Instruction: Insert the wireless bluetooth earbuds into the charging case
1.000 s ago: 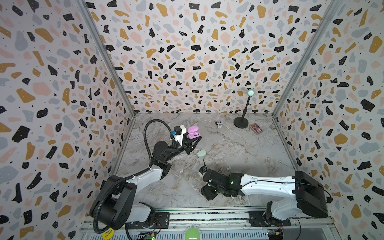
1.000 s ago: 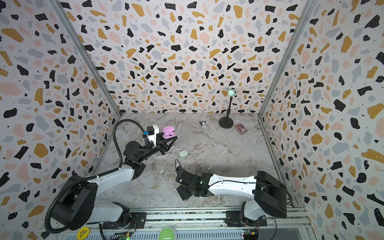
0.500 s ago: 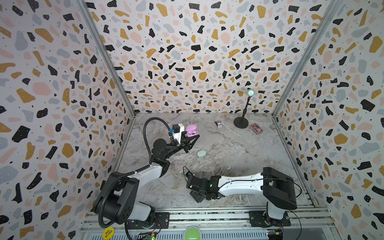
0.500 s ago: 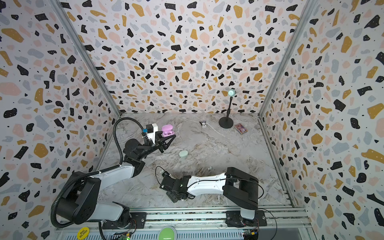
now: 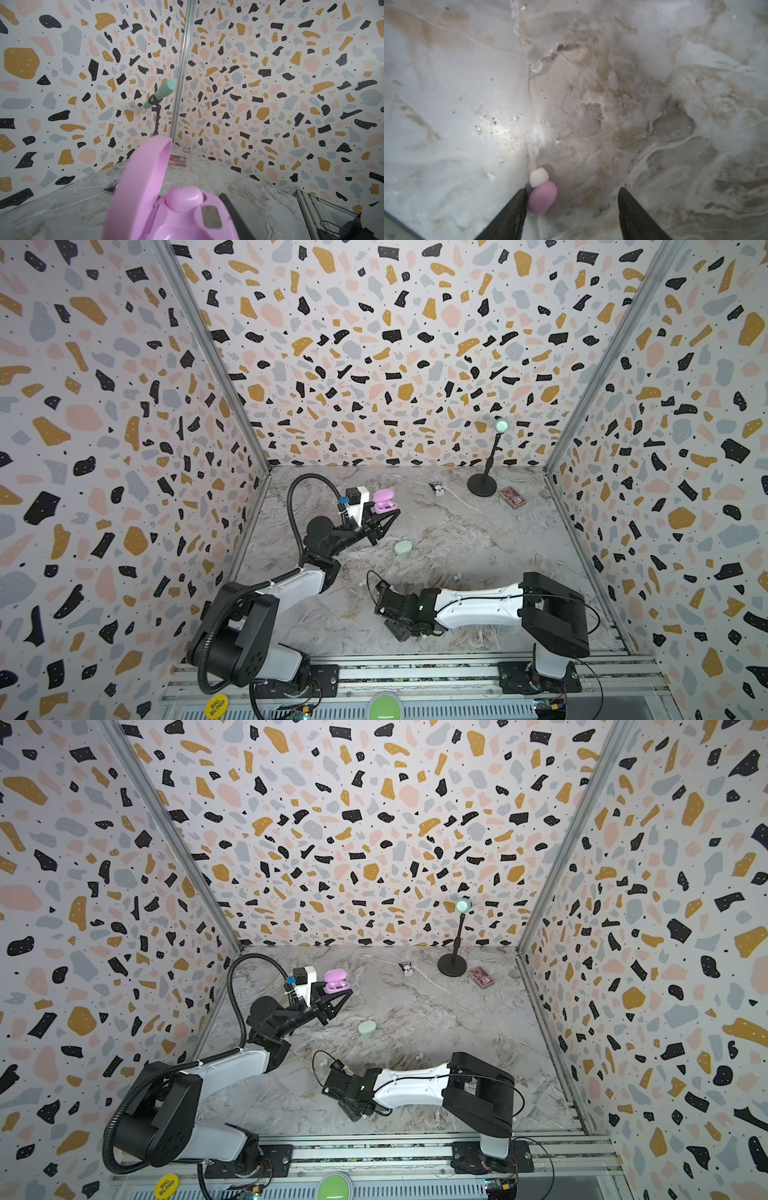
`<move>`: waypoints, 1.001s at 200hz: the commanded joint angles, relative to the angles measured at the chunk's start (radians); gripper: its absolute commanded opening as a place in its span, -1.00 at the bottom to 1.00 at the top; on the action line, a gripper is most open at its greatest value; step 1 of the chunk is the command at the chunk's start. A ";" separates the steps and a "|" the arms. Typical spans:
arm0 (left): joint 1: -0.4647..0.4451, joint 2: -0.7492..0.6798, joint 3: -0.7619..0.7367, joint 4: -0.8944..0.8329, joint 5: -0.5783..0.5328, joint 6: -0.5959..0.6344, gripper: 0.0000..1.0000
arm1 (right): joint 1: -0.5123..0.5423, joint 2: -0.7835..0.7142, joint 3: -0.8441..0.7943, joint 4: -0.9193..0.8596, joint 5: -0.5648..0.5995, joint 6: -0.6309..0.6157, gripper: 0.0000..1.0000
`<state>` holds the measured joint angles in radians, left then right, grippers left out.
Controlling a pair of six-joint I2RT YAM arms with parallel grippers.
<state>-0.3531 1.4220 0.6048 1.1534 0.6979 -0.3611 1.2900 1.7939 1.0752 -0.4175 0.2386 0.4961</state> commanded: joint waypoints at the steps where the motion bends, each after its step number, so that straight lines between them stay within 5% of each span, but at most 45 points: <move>1: 0.007 0.005 0.029 0.072 0.015 -0.010 -1.00 | -0.016 -0.035 -0.030 -0.067 0.027 0.000 0.40; 200: 0.007 -0.005 0.027 0.079 0.017 -0.026 -1.00 | -0.086 -0.042 -0.048 -0.043 0.045 -0.070 0.42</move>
<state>-0.3531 1.4227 0.6048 1.1538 0.6979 -0.3820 1.2175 1.7390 1.0111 -0.4229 0.2665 0.4511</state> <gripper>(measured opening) 0.430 0.710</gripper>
